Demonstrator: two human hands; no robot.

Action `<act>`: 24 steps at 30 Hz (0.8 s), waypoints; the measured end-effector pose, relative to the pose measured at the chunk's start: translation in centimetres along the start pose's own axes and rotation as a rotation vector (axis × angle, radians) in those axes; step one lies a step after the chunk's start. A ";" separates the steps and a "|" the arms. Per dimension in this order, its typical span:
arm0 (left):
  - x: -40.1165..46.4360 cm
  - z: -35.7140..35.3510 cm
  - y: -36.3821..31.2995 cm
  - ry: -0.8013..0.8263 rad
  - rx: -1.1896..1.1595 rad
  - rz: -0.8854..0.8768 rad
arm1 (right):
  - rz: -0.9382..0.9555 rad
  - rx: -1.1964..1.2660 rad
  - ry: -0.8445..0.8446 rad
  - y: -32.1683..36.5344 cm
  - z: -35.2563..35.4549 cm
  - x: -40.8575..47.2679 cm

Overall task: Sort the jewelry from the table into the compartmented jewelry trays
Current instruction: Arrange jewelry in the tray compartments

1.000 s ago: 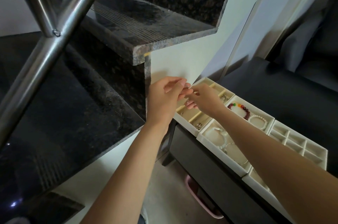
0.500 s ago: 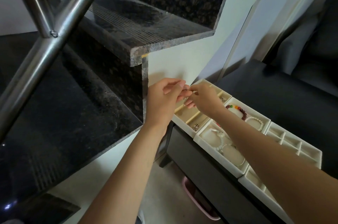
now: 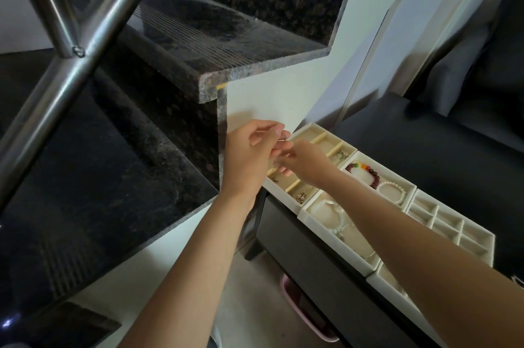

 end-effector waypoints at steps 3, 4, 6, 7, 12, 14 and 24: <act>0.0 -0.1 0.0 -0.001 0.017 -0.012 | -0.013 -0.025 -0.020 -0.4 0.4 0.0; 0.0 -0.1 0.0 -0.004 0.021 -0.015 | -0.022 -0.017 -0.031 -0.6 0.5 -0.1; 0.0 0.0 0.0 -0.008 0.018 -0.016 | -0.051 0.049 -0.059 -1.0 0.5 -0.2; 0.0 0.0 0.0 -0.009 0.018 -0.017 | -0.068 0.096 -0.074 -1.2 0.4 -0.2; -0.2 -0.1 -0.2 -0.005 0.007 -0.018 | -0.140 0.241 -0.118 -1.3 0.2 -0.5; -0.2 0.0 -0.3 -0.003 -0.003 -0.016 | -0.162 0.259 -0.119 -1.1 0.1 -0.5; -0.1 -0.1 -0.2 -0.004 -0.007 -0.013 | -0.172 0.209 -0.109 -1.1 0.0 -0.1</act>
Point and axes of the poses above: each hand's wrist, its own x-axis towards the middle knuckle, its own z-axis out of the back of the hand, y = z × x, the point moved 7 cm from there along x, towards the middle knuckle, and after that the axes turned 15 degrees about z, right-handed, at the moved point
